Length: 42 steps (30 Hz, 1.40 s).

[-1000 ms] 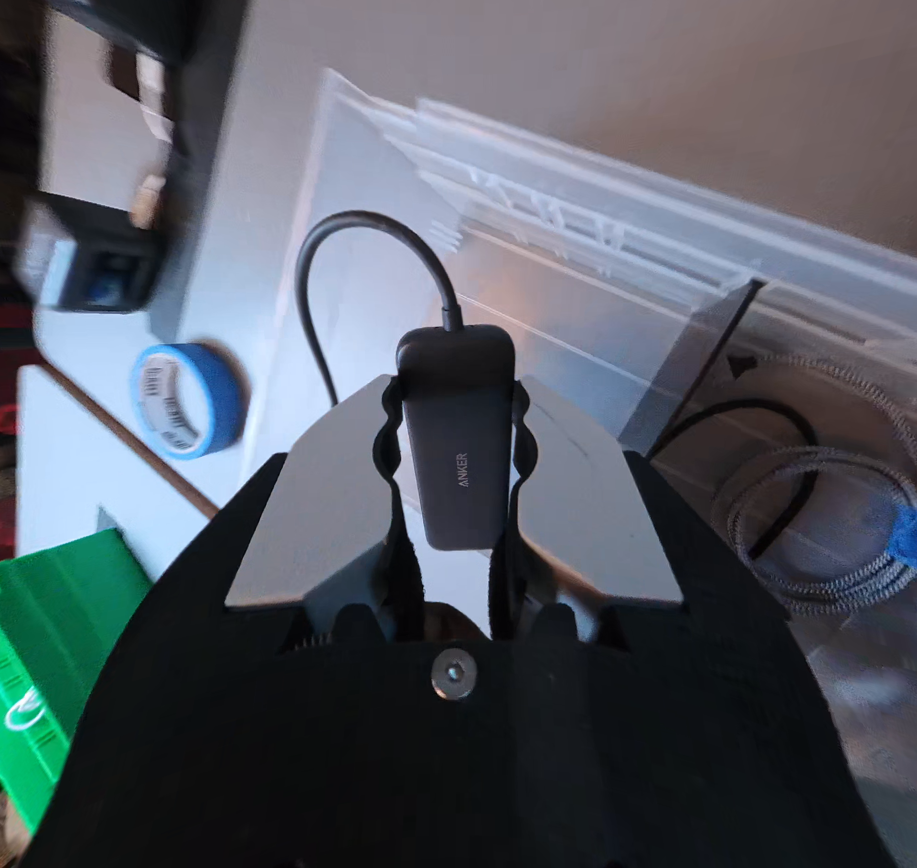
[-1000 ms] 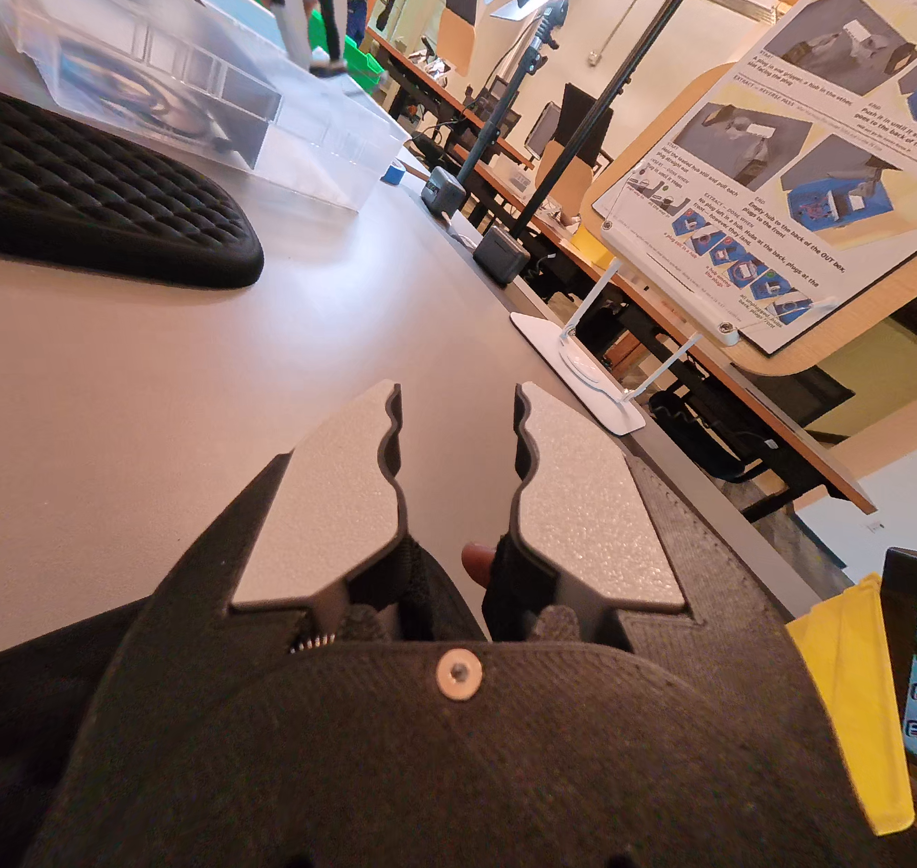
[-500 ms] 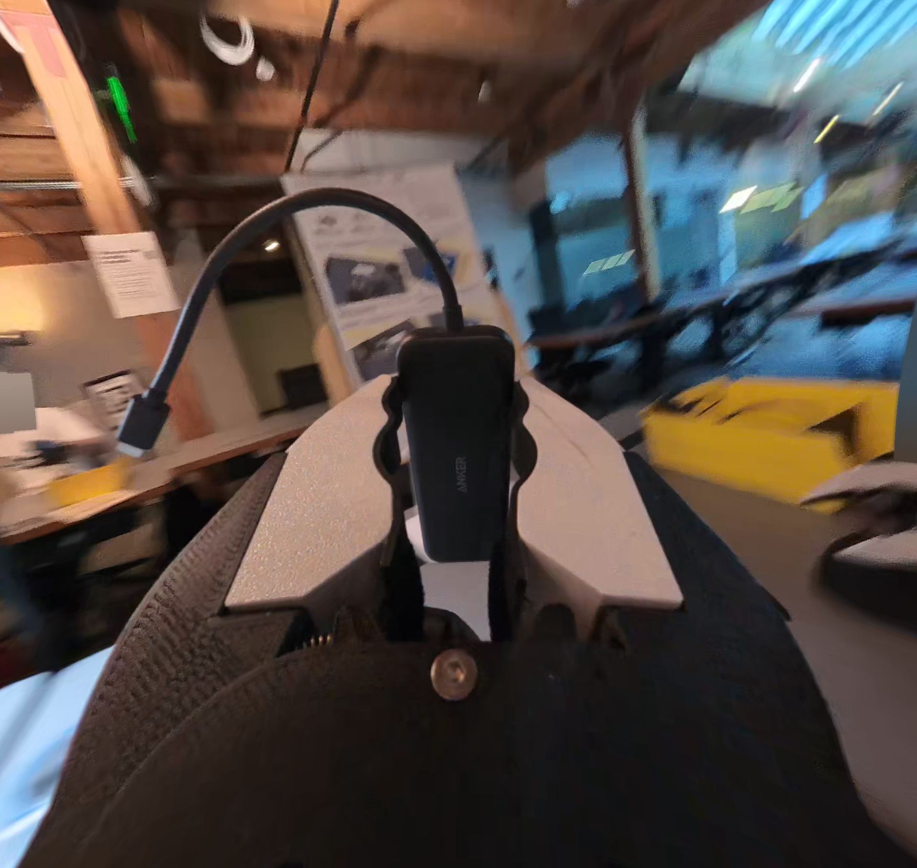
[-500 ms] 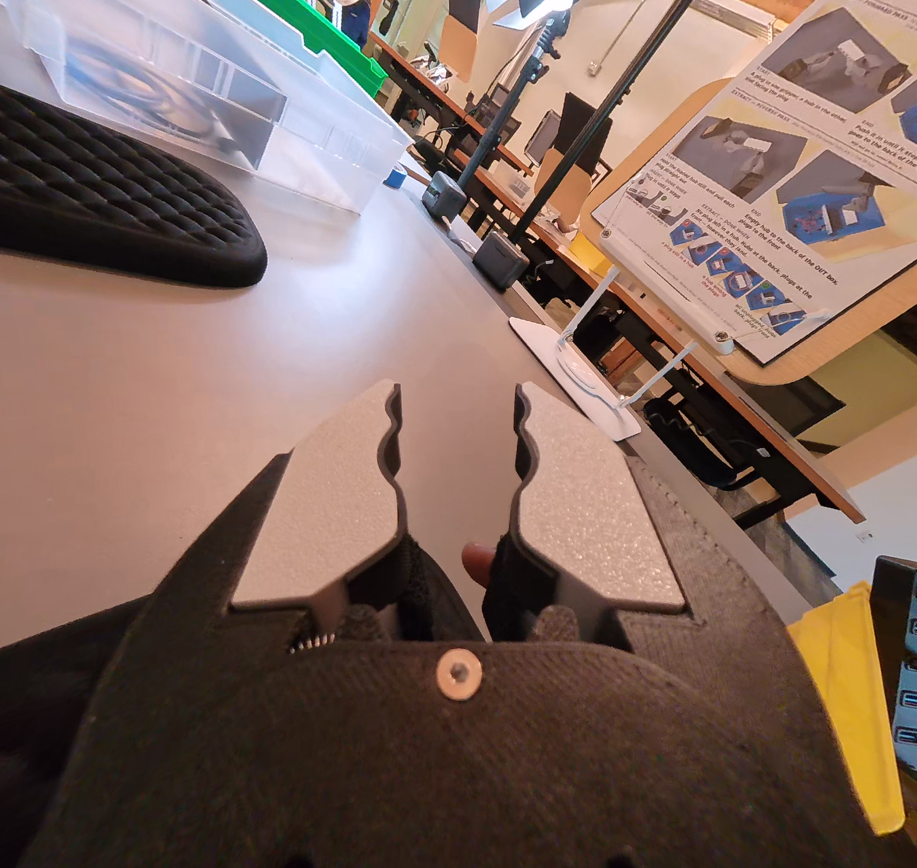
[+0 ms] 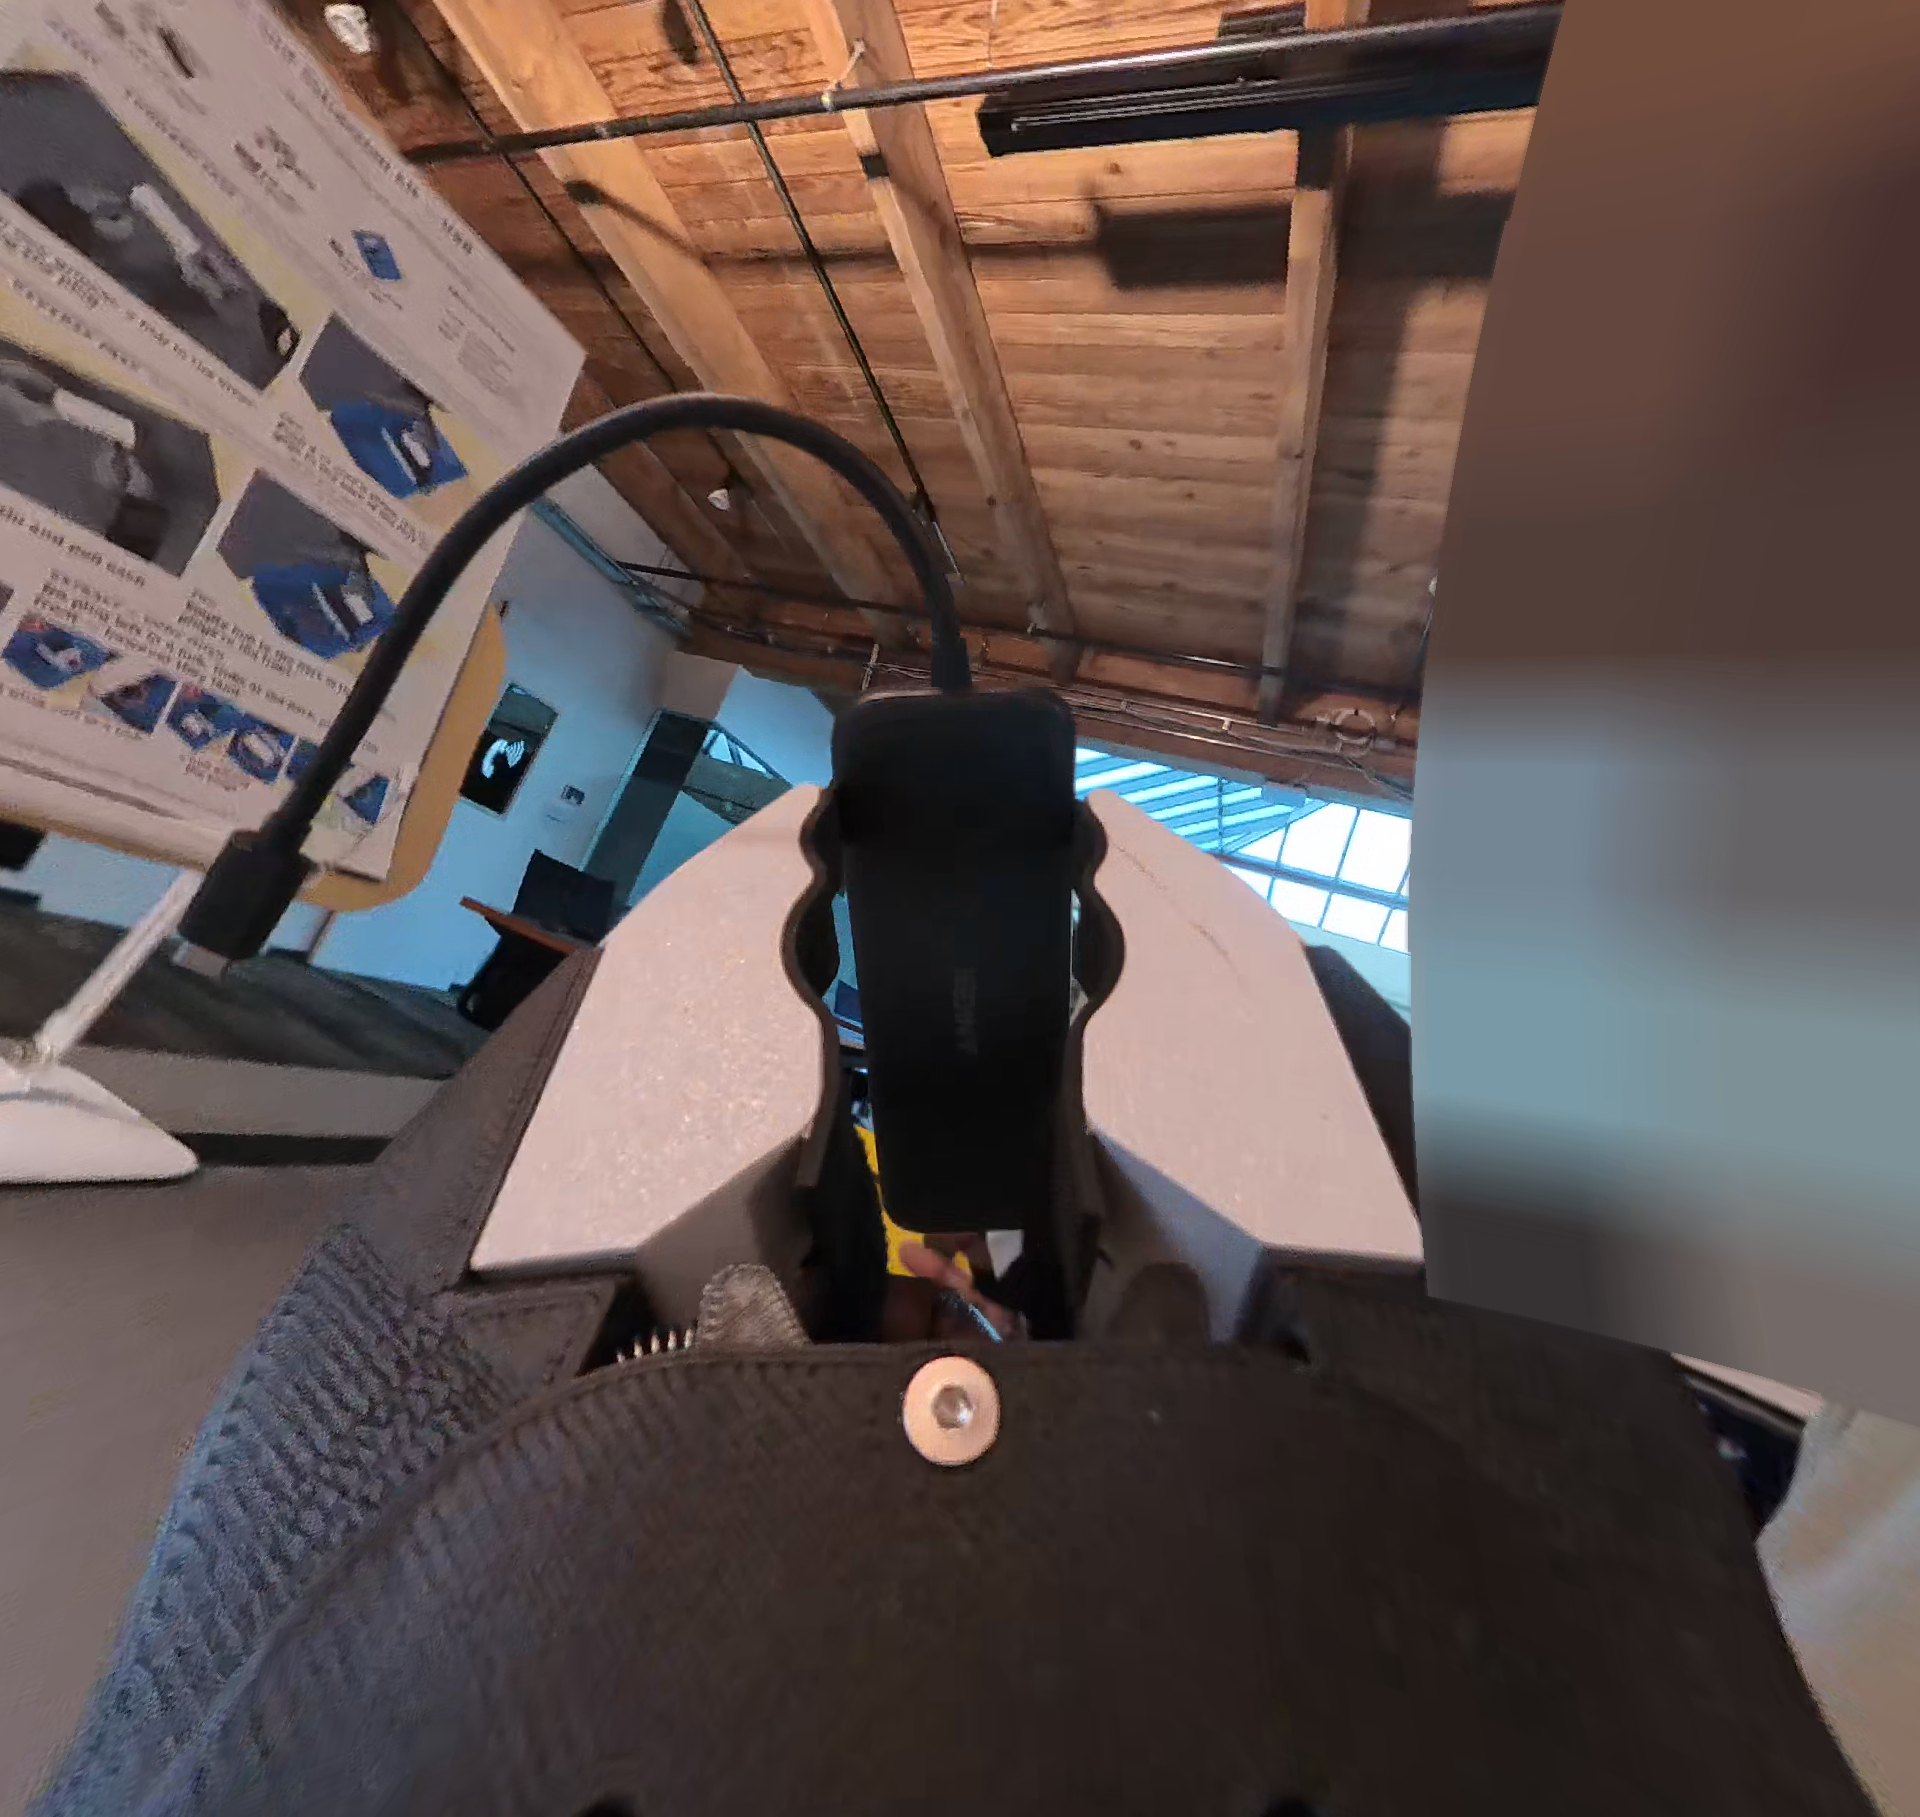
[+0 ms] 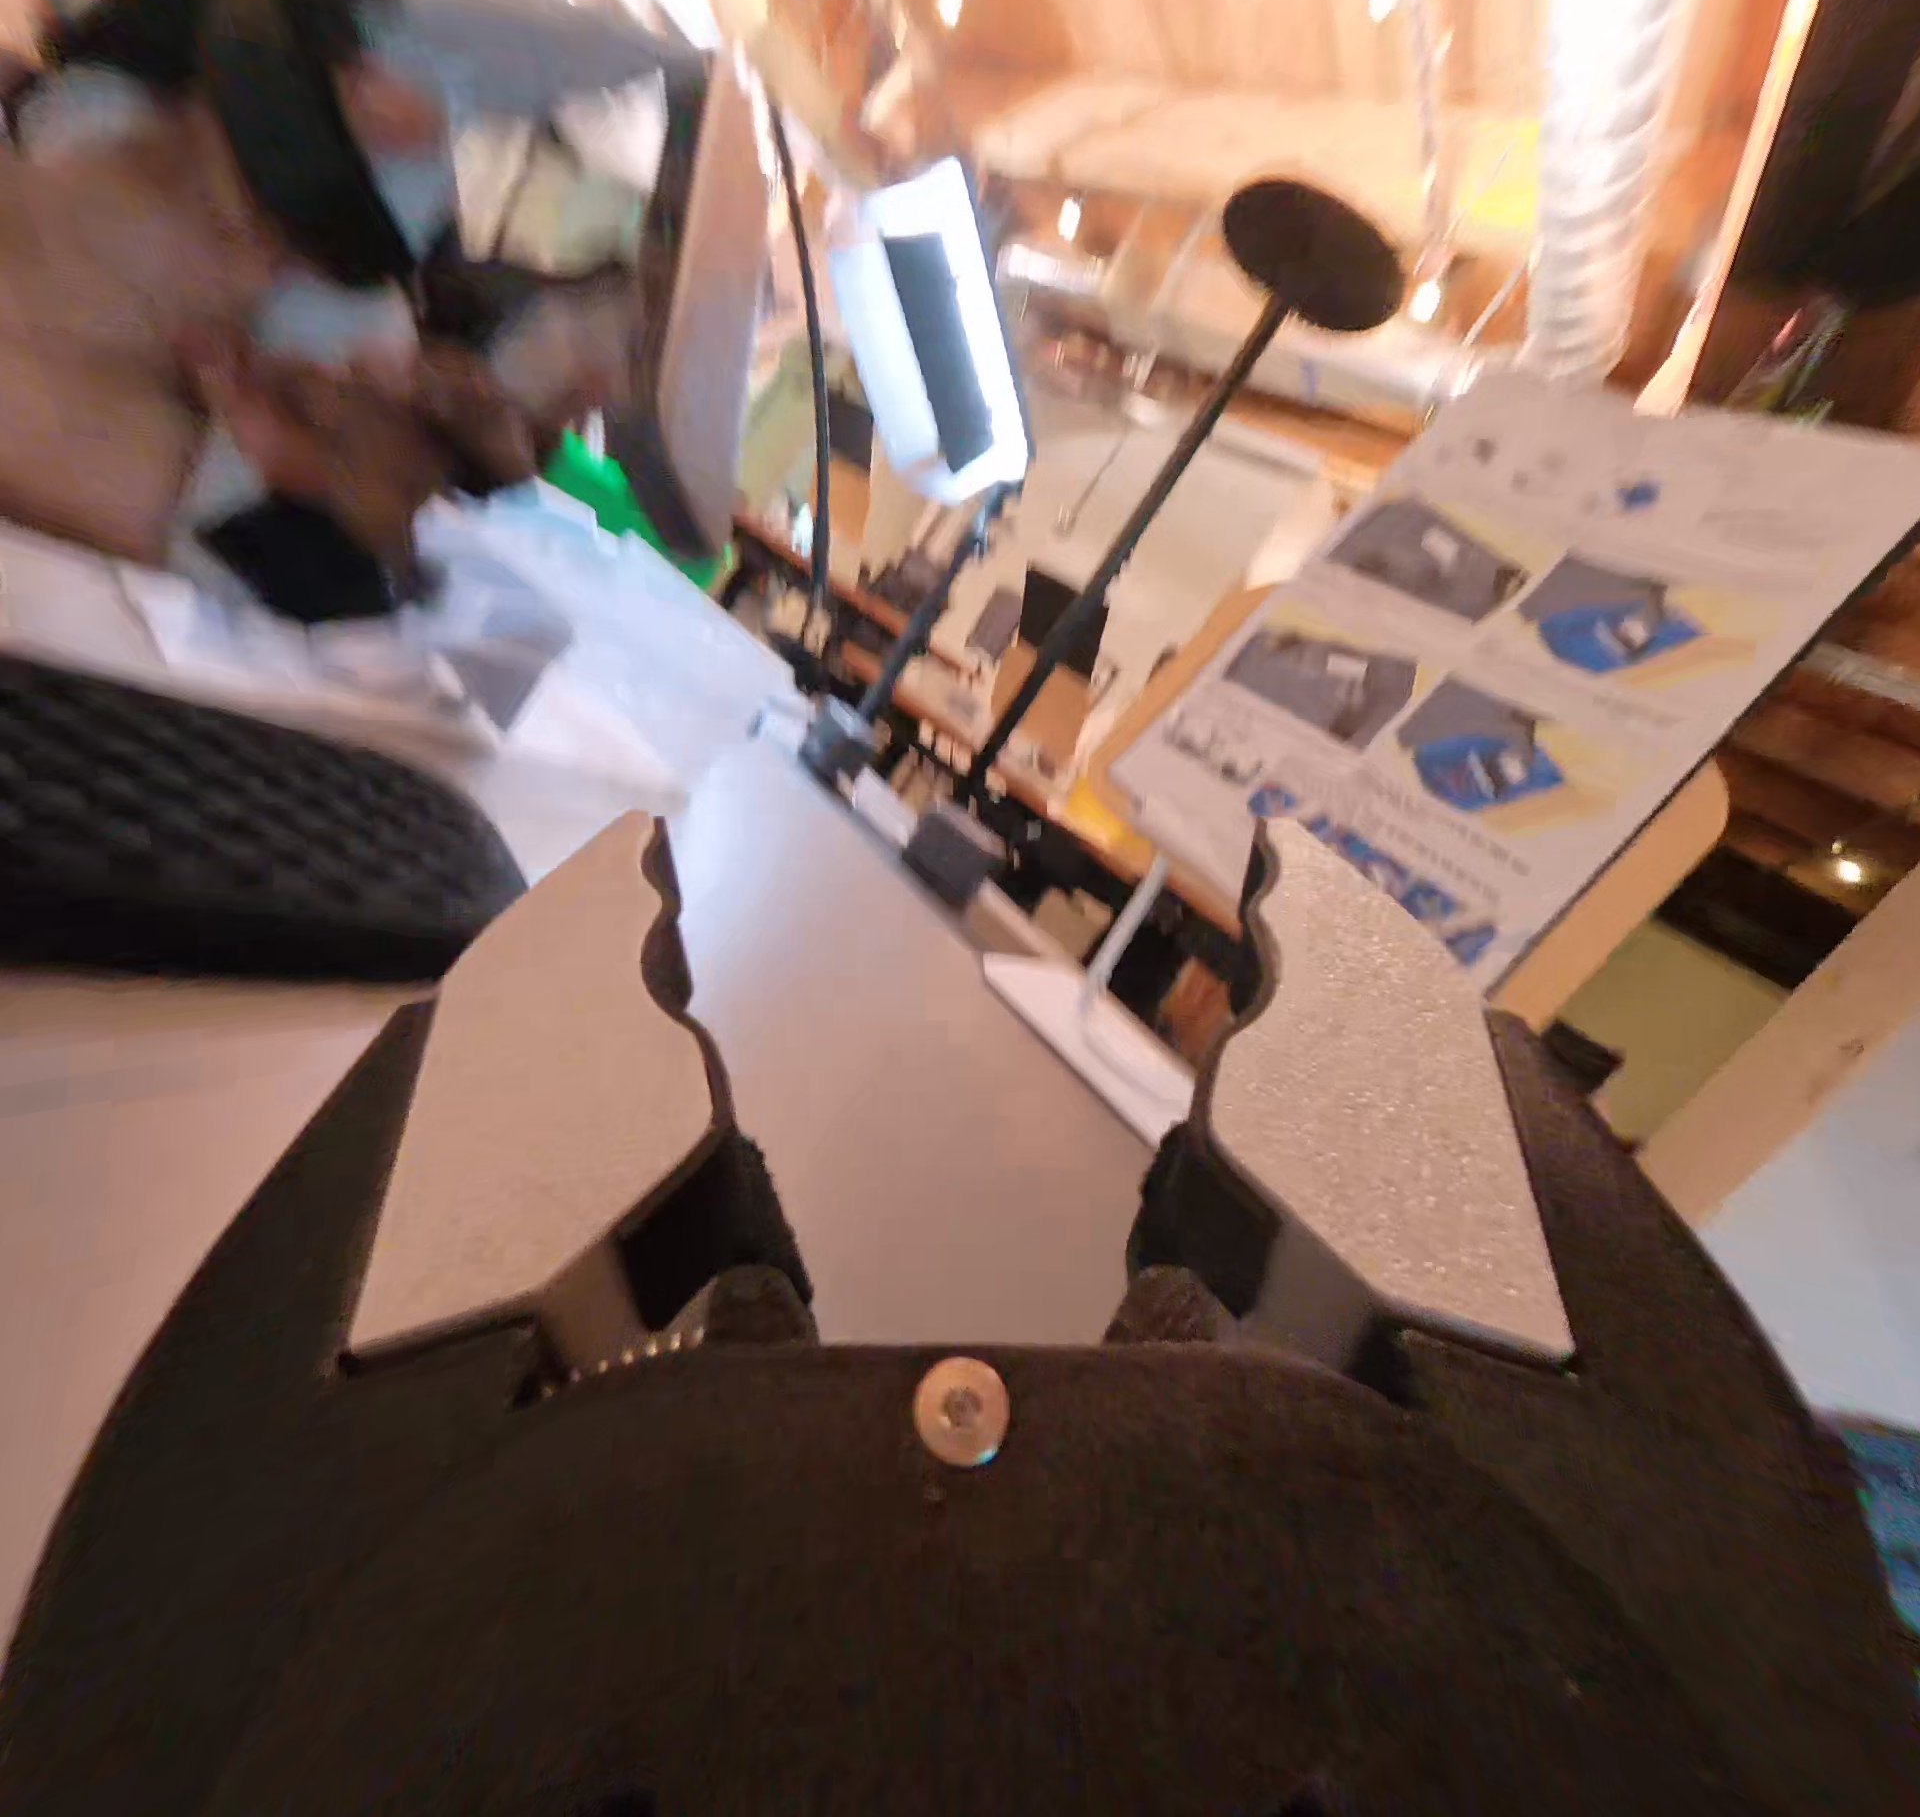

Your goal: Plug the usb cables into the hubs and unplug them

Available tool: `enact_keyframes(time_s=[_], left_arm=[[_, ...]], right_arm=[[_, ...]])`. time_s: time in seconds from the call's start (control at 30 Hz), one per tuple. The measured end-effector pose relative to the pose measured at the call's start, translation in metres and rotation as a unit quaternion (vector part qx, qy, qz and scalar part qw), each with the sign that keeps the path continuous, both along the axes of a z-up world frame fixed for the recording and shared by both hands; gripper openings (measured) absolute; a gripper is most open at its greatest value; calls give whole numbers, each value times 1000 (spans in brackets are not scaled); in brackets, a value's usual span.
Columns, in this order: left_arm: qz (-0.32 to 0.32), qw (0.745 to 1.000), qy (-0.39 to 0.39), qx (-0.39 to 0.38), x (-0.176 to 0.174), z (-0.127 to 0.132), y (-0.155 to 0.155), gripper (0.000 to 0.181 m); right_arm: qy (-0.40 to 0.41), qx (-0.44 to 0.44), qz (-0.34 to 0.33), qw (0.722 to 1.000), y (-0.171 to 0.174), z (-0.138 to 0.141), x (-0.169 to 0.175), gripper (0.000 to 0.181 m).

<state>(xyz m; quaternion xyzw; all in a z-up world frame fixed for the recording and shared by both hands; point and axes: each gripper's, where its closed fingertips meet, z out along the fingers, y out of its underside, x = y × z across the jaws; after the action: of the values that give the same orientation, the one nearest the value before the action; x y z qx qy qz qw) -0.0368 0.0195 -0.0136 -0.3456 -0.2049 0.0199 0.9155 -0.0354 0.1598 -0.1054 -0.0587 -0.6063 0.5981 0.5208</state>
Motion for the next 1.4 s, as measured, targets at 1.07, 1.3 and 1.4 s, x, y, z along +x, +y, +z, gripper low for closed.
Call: enact_keyframes(time_s=[1.07,1.3,1.4], left_arm=[[-173,939,7,-296,13,-93,68,51],[58,785,305,-537,28,-100,71,51],[69,721,365,-584,31,-117,87,43]], right_arm=[[-37,-25,73,996,-23,21,26,12],[-82,135,117,981,-32,-5,42,12],[-87,181,149,968,-44,-11,55,12]])
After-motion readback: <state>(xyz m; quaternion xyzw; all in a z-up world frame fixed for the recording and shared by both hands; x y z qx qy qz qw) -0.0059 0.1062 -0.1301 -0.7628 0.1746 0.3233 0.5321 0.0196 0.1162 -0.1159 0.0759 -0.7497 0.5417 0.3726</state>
